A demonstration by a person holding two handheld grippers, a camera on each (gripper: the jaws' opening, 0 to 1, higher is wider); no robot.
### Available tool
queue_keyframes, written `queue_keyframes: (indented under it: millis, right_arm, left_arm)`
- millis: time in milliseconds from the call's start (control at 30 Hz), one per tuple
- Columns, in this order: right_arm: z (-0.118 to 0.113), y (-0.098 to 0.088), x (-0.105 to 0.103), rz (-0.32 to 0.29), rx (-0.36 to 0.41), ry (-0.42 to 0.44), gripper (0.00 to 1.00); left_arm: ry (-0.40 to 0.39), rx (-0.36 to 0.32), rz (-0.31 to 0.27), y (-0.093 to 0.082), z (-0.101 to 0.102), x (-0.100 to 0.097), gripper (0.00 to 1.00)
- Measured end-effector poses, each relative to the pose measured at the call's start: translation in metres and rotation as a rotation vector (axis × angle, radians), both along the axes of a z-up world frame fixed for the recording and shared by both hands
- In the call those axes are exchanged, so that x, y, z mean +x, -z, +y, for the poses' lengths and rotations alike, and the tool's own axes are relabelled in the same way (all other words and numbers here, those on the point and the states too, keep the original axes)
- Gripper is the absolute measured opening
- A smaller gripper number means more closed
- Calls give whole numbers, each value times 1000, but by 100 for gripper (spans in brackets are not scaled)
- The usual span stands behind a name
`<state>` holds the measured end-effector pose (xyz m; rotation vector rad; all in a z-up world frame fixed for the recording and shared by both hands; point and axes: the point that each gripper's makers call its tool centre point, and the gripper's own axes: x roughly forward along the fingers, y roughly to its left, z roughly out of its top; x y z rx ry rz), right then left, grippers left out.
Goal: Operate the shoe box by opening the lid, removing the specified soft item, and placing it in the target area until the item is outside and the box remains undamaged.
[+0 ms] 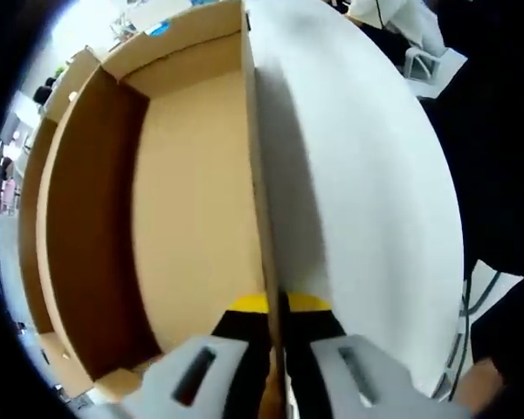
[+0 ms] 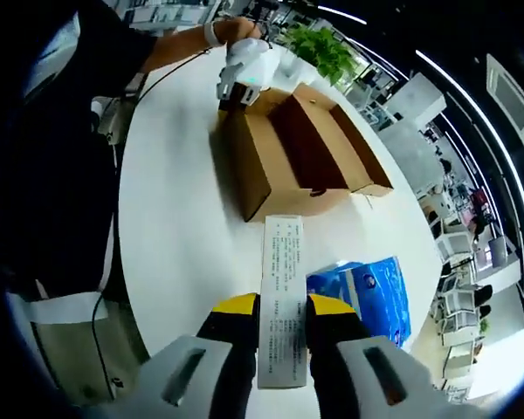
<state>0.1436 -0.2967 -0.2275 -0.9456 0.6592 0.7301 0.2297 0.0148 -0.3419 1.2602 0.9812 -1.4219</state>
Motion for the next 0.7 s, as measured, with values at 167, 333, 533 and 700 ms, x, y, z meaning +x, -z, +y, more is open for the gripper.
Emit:
queue_keyframes:
  millis: [167, 333, 533, 700]
  right_arm:
    - [-5, 14, -2, -1, 24, -5, 20]
    - [-8, 17, -2, -20, 53, -13, 20]
    - [-20, 30, -2, -29, 49, -14, 20]
    - [-23, 41, -2, -35, 58, -11, 20]
  left_arm:
    - [-27, 3, 12, 0, -1, 2, 2]
    - [-39, 3, 20, 0, 0, 2, 2]
    - [-85, -8, 46, 0, -1, 2, 2]
    - [-91, -11, 54, 0, -1, 1, 2]
